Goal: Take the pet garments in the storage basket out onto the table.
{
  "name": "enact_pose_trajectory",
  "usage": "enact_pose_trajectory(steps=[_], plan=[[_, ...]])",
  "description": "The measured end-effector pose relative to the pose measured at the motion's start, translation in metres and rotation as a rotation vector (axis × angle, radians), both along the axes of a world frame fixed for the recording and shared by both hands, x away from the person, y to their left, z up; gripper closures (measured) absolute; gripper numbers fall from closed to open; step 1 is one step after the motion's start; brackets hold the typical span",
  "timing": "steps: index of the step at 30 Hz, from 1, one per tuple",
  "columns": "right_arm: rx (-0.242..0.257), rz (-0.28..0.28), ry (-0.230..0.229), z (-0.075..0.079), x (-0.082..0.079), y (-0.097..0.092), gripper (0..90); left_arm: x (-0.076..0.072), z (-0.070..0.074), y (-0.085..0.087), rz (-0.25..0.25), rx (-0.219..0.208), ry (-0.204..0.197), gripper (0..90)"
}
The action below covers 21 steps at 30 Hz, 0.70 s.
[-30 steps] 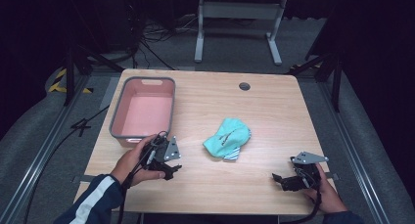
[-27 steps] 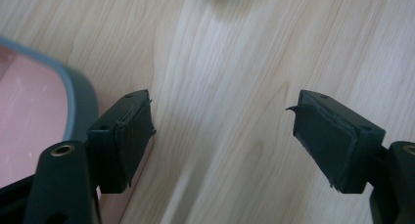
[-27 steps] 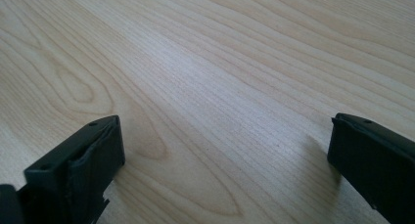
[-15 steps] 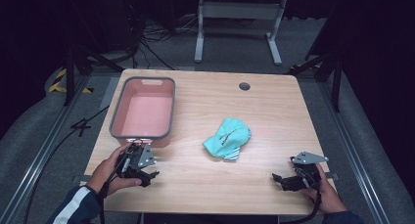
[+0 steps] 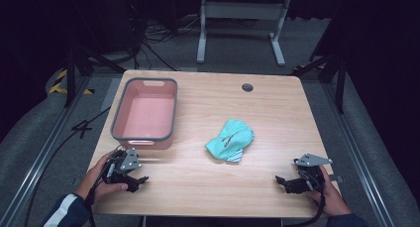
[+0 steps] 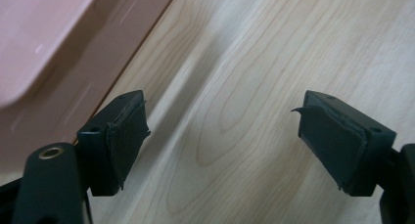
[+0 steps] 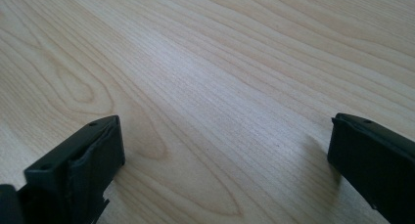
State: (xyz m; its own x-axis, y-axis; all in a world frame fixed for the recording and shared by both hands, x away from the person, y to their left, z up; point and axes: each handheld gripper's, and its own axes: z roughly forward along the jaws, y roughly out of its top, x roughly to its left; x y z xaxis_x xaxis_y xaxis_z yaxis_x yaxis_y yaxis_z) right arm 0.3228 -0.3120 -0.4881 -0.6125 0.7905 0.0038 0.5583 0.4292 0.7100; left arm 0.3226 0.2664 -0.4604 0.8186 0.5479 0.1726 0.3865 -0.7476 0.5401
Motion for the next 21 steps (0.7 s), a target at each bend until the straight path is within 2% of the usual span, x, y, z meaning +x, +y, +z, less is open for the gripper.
enact_pose_trajectory(steps=[2, 5, 6, 9, 11, 13, 21], plan=[[-0.001, 0.001, -0.001, 0.000, 0.000, 0.000, 0.5, 0.000, -0.003, 0.005, 0.010, -0.016, 0.002, 18.0], [-0.002, 0.001, -0.001, 0.000, 0.000, 0.000, 0.5, -0.001, -0.006, 0.015, 0.033, -0.073, 0.019, 17.7], [-0.002, 0.001, -0.001, 0.000, 0.000, 0.000, 0.5, -0.001, -0.006, 0.015, 0.033, -0.073, 0.019, 17.5], [-0.001, 0.001, -0.001, 0.000, 0.000, 0.000, 0.5, -0.001, -0.012, 0.024, 0.054, -0.147, 0.046, 17.0], [-0.002, 0.001, -0.001, 0.000, 0.000, 0.000, 0.5, -0.001, -0.017, 0.031, 0.085, -0.209, 0.072, 15.5], [-0.002, 0.002, -0.001, 0.000, 0.000, 0.000, 0.5, -0.001, -0.021, 0.036, 0.085, -0.248, 0.047, 14.7], [-0.002, 0.003, -0.001, 0.000, 0.000, 0.000, 0.5, -0.001, -0.022, 0.036, 0.086, -0.255, 0.042, 14.0]])
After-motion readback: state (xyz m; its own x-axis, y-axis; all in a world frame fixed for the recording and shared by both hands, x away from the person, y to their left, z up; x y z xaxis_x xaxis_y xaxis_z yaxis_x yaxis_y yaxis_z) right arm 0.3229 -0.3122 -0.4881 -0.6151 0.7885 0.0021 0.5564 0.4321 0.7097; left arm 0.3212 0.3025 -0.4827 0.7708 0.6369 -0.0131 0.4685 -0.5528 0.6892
